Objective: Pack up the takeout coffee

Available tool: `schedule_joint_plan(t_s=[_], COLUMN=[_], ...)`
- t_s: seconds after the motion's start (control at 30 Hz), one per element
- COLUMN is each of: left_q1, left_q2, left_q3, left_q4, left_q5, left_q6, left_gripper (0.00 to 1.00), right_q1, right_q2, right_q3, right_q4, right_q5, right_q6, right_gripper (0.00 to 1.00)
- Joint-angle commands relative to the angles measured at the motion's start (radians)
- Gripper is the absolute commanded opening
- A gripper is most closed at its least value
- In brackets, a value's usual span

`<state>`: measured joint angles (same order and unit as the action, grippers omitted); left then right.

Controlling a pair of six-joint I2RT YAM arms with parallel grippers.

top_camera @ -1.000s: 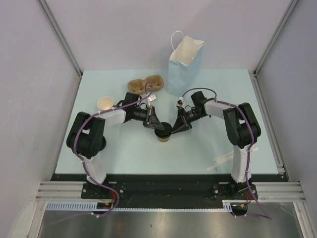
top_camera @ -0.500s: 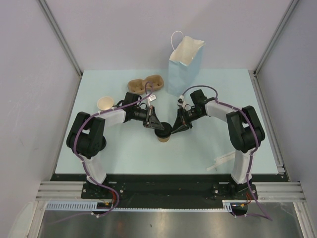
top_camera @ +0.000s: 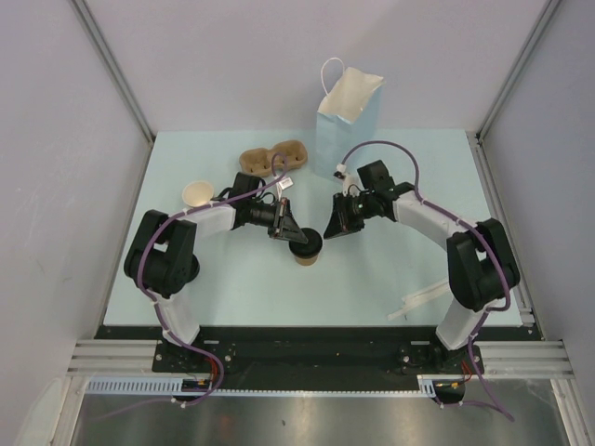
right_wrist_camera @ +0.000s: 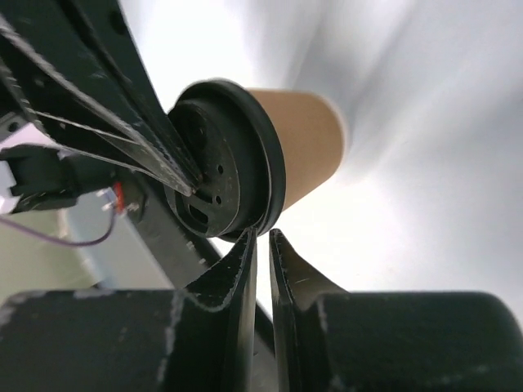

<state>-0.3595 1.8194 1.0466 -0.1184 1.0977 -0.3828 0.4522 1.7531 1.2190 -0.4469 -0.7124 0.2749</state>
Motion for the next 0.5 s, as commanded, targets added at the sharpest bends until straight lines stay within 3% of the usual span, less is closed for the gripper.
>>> schedule_joint_plan(t_s=[0.0, 0.47], left_q1=[-0.007, -0.013], left_q2=[0.058, 0.061], left_q3=[-0.057, -0.045], left_q4=[-0.09, -0.109], left_q5=[-0.252, -0.265], left_q6=[0.119, 0.125], left_gripper=[0.0, 0.0], right_q1=[0.005, 0.105], right_q2=[-0.098, -0.095], right_q3=[0.004, 0.082], right_q4=[0.034, -0.029], right_q5=[0.132, 0.267], right_q6=[-0.081, -0.135], right_gripper=[0.16, 0.16])
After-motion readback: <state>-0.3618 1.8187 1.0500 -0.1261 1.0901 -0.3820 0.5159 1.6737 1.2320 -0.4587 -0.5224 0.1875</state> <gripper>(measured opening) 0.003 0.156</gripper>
